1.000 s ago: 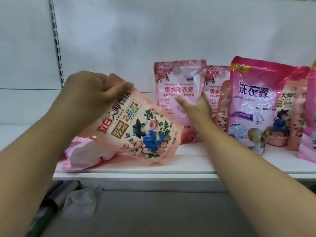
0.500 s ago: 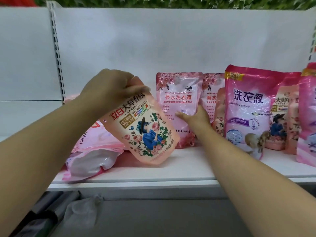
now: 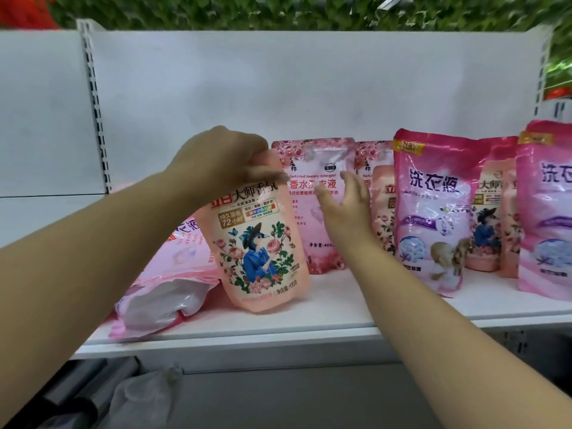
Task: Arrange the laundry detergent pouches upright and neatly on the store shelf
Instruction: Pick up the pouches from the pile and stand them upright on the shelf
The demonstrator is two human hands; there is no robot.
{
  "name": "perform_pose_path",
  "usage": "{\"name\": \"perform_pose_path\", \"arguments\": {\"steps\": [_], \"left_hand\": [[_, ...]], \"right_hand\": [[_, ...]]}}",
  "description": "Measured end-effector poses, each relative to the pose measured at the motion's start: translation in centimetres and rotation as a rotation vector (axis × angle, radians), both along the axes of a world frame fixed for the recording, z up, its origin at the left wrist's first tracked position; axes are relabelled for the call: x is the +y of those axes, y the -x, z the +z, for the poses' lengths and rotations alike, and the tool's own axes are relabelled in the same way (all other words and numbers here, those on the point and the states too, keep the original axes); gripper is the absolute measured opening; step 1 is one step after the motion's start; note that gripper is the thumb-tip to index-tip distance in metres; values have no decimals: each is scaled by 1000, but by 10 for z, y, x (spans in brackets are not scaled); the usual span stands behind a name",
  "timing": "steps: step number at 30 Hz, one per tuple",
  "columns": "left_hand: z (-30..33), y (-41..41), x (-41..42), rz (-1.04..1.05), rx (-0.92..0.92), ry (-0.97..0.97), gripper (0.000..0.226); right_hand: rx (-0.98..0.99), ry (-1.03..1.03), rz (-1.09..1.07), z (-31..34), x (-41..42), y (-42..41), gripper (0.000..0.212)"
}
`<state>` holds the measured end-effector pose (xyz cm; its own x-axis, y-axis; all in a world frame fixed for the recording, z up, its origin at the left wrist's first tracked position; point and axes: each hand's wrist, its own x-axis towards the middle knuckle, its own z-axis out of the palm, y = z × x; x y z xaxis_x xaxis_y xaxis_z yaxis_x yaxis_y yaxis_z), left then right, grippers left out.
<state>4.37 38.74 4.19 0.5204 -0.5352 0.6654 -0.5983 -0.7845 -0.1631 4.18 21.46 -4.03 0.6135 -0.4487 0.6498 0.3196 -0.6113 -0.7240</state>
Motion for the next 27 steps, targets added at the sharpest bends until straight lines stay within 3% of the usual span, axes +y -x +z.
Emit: {"name": "perform_pose_path", "arguments": {"steps": [3, 6, 8, 10, 12, 14, 16, 17, 20, 24, 27], "left_hand": [[0, -2, -2, -3, 2, 53, 51], [-1, -4, -10, -19, -11, 97, 48], [-1, 0, -20, -45, -38, 85, 48], [-2, 2, -31, -93, -68, 92, 47], [-4, 2, -35, -212, -51, 268, 52], [-10, -1, -35, -344, -10, 544, 76], [-26, -7, -37, -419, 199, 833, 91], [-38, -7, -39, -440, 406, 927, 94], [-76, -5, -53, -555, 975, 963, 94], [-102, -8, -71, -597, 1166, 1051, 64], [-107, -13, -77, -606, 1156, 1101, 44]], "right_hand": [[-120, -9, 97, -9, 10, 28, 61], [140, -101, 512, -14, 21, 51, 63], [278, -99, 595, -18, 22, 51, 41], [239, -169, 548, -19, 16, 46, 22], [162, -281, 551, -19, 7, 43, 20], [92, -379, 546, -19, -3, 42, 20], [24, -477, 550, -18, -11, 42, 18], [-3, -513, 558, -17, -14, 41, 17], [2, -517, 525, -10, -15, 37, 18], [129, -577, 459, -17, -19, 27, 15], [221, -547, 448, -27, -24, 26, 27]]}}
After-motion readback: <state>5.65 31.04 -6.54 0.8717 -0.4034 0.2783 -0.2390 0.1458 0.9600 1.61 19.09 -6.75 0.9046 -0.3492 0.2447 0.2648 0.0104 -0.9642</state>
